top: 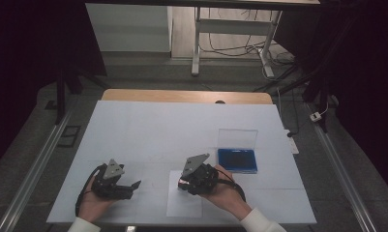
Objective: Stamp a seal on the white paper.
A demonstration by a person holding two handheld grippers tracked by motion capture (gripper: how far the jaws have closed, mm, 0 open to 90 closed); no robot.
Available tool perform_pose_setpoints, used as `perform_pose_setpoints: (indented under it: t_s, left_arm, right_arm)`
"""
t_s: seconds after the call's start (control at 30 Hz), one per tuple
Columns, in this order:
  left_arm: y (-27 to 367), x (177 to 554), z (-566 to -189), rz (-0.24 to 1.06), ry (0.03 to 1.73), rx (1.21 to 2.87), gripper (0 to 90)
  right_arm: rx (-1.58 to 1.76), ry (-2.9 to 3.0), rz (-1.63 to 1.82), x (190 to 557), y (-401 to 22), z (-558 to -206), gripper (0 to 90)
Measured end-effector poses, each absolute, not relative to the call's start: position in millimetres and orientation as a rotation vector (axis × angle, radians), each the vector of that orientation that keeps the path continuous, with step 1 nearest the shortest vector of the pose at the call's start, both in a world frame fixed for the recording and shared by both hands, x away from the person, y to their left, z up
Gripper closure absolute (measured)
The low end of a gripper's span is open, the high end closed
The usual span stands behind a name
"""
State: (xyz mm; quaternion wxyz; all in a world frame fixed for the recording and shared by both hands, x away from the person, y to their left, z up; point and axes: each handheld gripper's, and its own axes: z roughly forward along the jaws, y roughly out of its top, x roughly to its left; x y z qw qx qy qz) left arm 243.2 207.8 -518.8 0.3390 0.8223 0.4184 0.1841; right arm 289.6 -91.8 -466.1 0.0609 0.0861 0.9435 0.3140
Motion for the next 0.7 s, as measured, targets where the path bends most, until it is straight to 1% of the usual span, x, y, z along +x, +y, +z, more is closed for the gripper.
perform_pose_setpoints:
  t_s: [0.7]
  left_arm:
    - [207,243,-519,0.476,1.087,2.148,15.2]
  right_arm:
    - [0.274,2.854,0.904,294,-89,-483,69.8]
